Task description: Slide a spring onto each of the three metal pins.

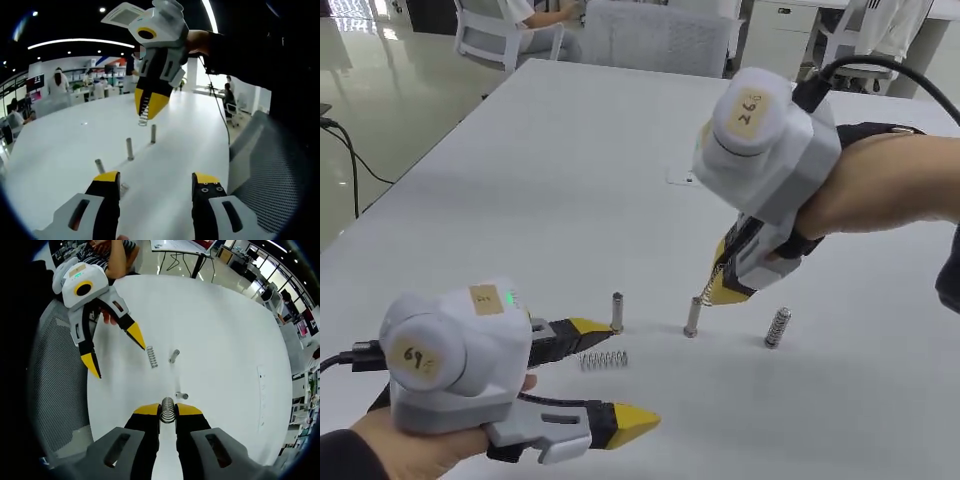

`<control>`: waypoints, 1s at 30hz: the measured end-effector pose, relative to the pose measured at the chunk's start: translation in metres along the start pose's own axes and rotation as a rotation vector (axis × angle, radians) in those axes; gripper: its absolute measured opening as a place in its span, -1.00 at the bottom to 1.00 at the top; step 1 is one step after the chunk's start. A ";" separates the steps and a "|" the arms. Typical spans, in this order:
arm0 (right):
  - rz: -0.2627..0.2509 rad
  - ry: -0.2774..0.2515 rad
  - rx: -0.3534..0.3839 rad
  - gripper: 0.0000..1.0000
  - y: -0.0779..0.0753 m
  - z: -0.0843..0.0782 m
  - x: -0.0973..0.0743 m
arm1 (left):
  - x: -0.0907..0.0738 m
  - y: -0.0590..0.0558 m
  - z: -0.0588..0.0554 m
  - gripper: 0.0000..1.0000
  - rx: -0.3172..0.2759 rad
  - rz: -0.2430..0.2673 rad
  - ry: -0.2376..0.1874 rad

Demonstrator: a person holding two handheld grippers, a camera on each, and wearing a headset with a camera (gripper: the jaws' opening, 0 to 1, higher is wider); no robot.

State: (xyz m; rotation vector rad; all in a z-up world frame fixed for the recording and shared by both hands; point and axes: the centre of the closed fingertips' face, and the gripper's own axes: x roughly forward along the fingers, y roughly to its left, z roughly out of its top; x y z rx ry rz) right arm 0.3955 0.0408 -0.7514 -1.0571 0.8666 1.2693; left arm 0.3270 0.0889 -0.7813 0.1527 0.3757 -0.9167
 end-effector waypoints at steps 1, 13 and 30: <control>-0.002 0.000 -0.002 -0.83 -0.001 0.000 0.000 | 0.000 0.001 0.000 0.08 -0.002 0.006 0.000; -0.012 0.006 0.002 -0.83 -0.017 -0.001 0.014 | -0.001 0.008 -0.001 0.18 -0.015 0.037 0.003; 0.017 0.041 0.023 -0.83 -0.031 -0.013 0.040 | -0.001 0.009 -0.004 0.20 -0.015 0.040 0.013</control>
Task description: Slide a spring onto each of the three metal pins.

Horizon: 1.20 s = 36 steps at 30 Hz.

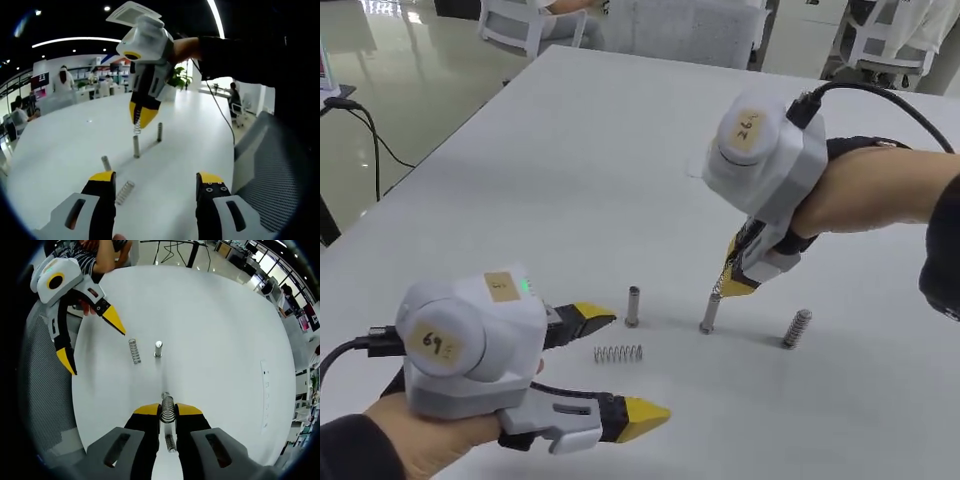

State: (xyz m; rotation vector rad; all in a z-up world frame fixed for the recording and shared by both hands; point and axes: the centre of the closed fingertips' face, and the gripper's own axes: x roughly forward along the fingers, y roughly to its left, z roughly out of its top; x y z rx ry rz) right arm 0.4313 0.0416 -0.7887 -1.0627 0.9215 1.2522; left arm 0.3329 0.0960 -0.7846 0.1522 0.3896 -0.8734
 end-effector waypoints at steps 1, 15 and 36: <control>0.001 0.000 0.000 -0.83 0.000 0.001 0.001 | 0.000 0.000 0.000 0.20 -0.001 0.001 0.000; 0.022 0.018 0.003 -0.83 0.001 -0.001 0.011 | -0.001 0.002 -0.001 0.19 -0.004 0.006 0.002; 0.058 0.043 0.025 -0.83 0.005 -0.004 0.036 | 0.000 0.002 -0.001 0.17 0.000 0.003 0.008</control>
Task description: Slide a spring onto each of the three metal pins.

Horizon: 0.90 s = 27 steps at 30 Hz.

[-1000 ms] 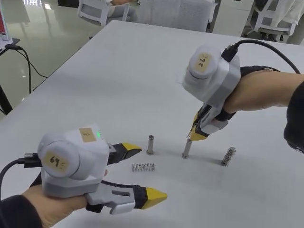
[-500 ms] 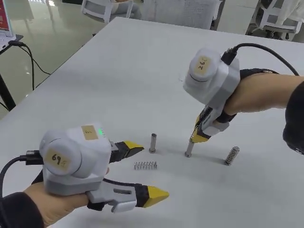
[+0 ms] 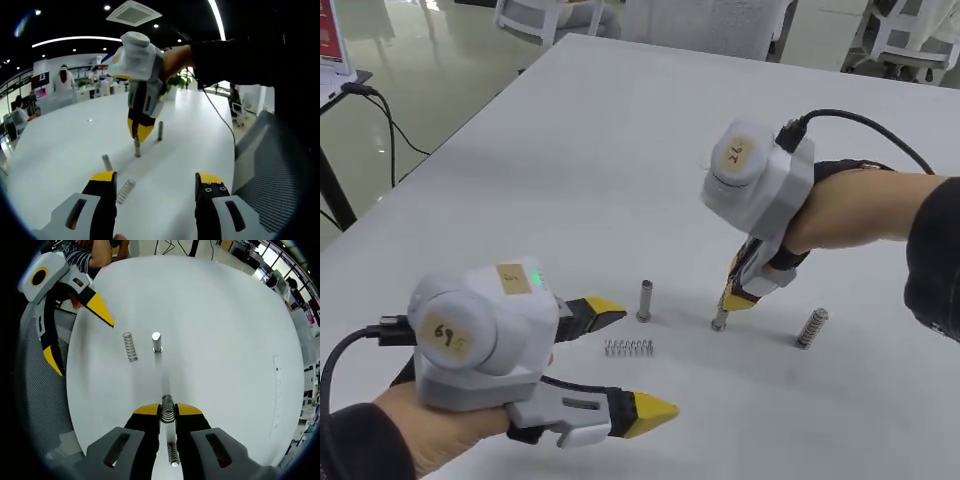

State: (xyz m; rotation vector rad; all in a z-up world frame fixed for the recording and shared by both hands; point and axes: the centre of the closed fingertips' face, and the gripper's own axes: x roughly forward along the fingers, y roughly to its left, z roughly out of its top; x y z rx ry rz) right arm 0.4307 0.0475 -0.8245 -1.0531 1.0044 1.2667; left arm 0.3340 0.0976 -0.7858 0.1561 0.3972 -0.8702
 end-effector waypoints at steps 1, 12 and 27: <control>0.002 0.001 0.004 -0.83 0.001 0.000 0.002 | 0.000 0.000 0.000 0.17 -0.001 0.000 -0.001; 0.010 0.000 0.022 -0.83 0.006 -0.004 0.010 | 0.001 -0.001 0.000 0.17 0.001 -0.003 0.006; 0.020 0.021 0.025 -0.83 0.007 -0.012 0.023 | 0.001 -0.002 0.001 0.16 0.003 -0.001 0.008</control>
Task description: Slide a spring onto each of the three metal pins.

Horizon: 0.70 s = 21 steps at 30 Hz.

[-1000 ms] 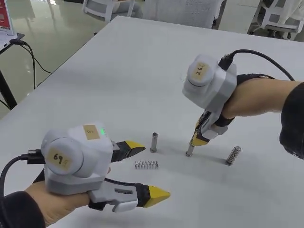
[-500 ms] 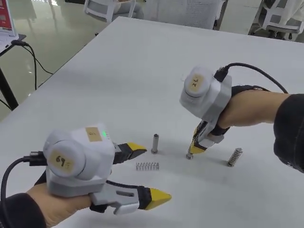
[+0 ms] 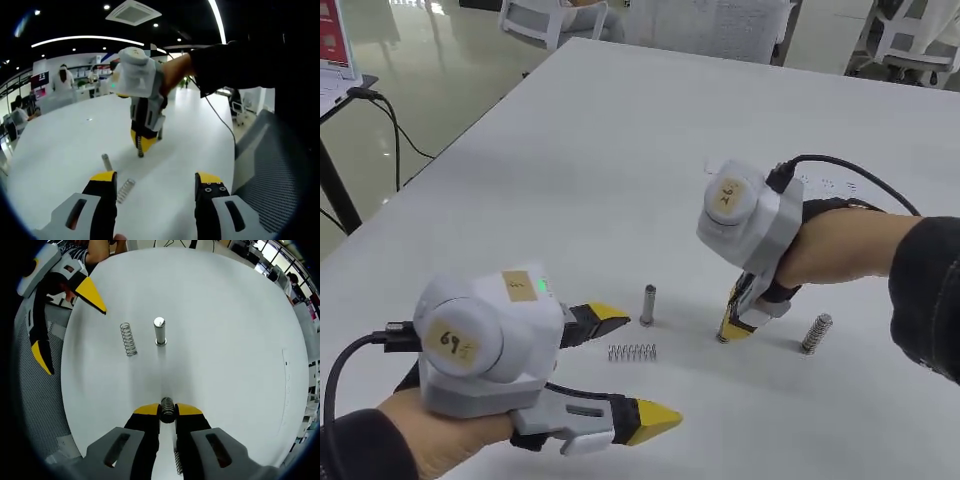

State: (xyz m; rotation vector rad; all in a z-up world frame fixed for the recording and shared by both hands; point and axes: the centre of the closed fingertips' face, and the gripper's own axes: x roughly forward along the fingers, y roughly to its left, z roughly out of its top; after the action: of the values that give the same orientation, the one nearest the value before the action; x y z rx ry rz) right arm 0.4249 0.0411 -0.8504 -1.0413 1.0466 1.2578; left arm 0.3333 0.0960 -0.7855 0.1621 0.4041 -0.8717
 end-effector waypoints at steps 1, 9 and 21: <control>-0.001 -0.001 0.001 -0.83 0.000 0.000 0.000 | 0.000 0.000 0.000 0.16 0.000 0.001 0.000; -0.001 0.002 -0.003 -0.82 -0.001 -0.001 0.002 | 0.000 0.001 0.000 0.16 -0.002 0.004 -0.002; -0.020 -0.023 -0.015 -0.65 -0.003 0.003 -0.002 | 0.000 0.002 0.000 0.16 -0.001 0.003 -0.002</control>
State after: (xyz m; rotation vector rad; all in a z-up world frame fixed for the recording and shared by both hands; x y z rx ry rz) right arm 0.4280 0.0430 -0.8476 -1.0438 1.0080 1.2606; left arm 0.3343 0.0973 -0.7856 0.1613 0.4021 -0.8686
